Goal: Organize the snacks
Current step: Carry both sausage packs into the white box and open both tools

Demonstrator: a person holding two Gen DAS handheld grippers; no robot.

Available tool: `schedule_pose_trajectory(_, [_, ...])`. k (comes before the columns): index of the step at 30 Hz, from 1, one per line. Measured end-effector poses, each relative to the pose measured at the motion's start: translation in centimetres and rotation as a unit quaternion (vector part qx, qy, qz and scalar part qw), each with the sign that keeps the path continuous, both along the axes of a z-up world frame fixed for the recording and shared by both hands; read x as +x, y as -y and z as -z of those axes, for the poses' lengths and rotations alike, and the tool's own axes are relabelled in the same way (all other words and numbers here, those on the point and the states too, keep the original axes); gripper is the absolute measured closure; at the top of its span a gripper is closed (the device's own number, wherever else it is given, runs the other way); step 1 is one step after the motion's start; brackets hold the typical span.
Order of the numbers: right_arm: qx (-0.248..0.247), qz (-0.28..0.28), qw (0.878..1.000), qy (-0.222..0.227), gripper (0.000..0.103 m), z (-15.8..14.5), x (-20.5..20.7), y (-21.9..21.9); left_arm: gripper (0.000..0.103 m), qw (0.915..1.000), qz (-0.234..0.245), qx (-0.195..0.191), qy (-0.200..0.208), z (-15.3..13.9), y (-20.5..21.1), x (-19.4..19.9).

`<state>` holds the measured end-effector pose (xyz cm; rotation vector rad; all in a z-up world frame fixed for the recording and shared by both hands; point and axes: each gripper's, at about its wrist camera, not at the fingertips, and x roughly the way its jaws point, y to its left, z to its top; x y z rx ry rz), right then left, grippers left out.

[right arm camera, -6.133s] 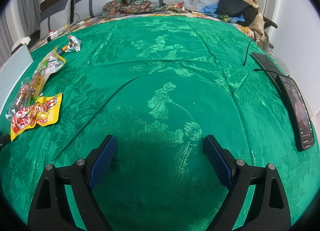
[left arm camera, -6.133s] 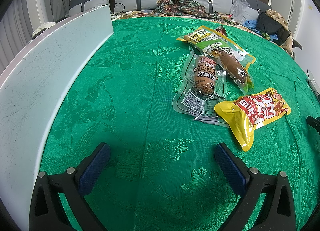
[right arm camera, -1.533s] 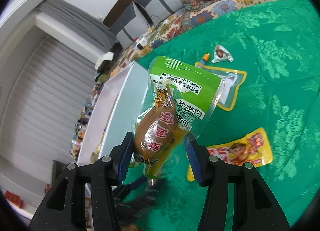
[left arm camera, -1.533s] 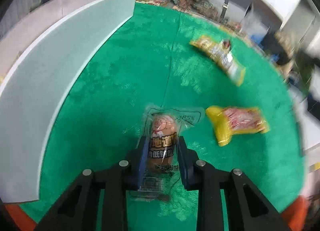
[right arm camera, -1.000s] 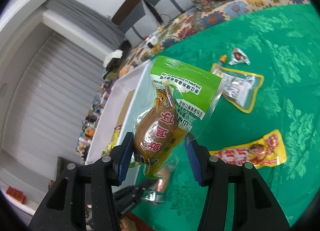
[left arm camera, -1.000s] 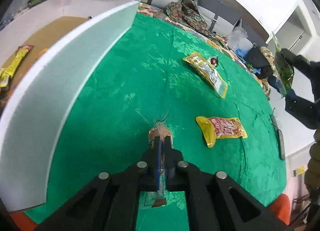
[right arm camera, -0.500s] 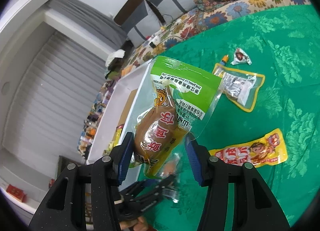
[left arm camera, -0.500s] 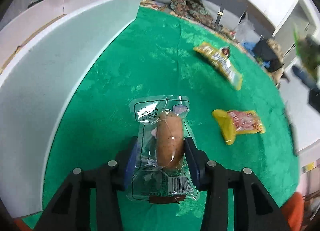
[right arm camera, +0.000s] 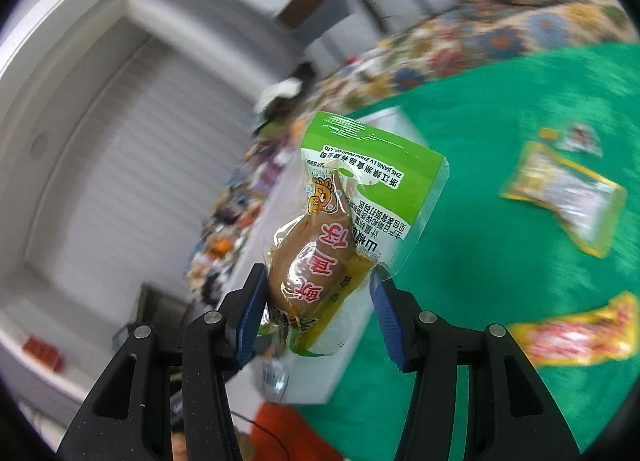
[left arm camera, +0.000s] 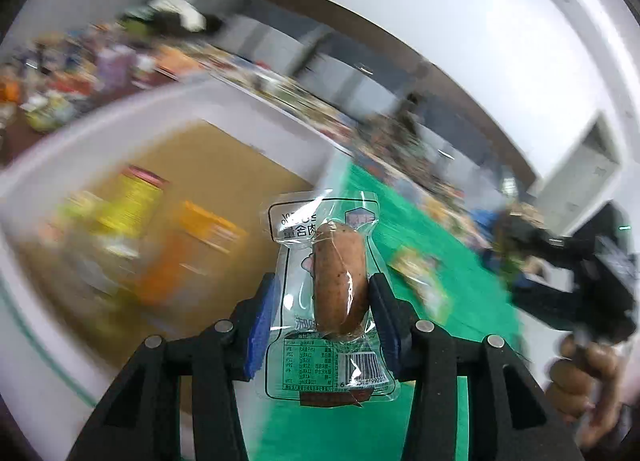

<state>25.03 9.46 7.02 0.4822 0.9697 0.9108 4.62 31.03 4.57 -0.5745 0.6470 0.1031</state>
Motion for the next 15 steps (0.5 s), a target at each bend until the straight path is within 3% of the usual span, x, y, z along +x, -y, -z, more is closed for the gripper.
schedule_pose_trajectory(3, [-0.011,-0.050,0.998,0.021,0.048,-1.0,-1.0,-6.5,0.056,0.9976,-0.055,0.030,-0.031,0.6,-4.6,-0.8])
schedule_pose_trajectory(5, [-0.036,-0.072,0.996,0.041,0.039,-1.1,-1.9,-11.1,0.037,0.9936,-0.079,0.055,-0.060,1.2,-6.4,-1.1])
schedule_pose_trajectory(6, [-0.054,-0.081,0.994,0.043,0.034,-0.9,-2.2,-12.9,0.020,0.9912,-0.090,0.064,-0.073,1.5,-7.2,-1.2])
schedule_pose_trajectory(8, [-0.085,-0.108,0.990,0.027,0.033,-0.1,-2.3,-15.9,0.016,0.9876,-0.114,0.078,-0.074,1.7,-8.3,-2.4])
schedule_pose_trajectory(12, [-0.117,-0.095,0.986,0.066,0.033,0.1,-3.1,-15.2,0.010,0.9874,-0.128,0.076,-0.053,1.7,-7.6,-4.3])
schedule_pose_trajectory(15, [-0.149,-0.066,0.983,0.081,0.033,2.3,-3.5,-11.4,0.009,0.9934,-0.096,0.055,-0.031,1.8,-4.9,-4.6])
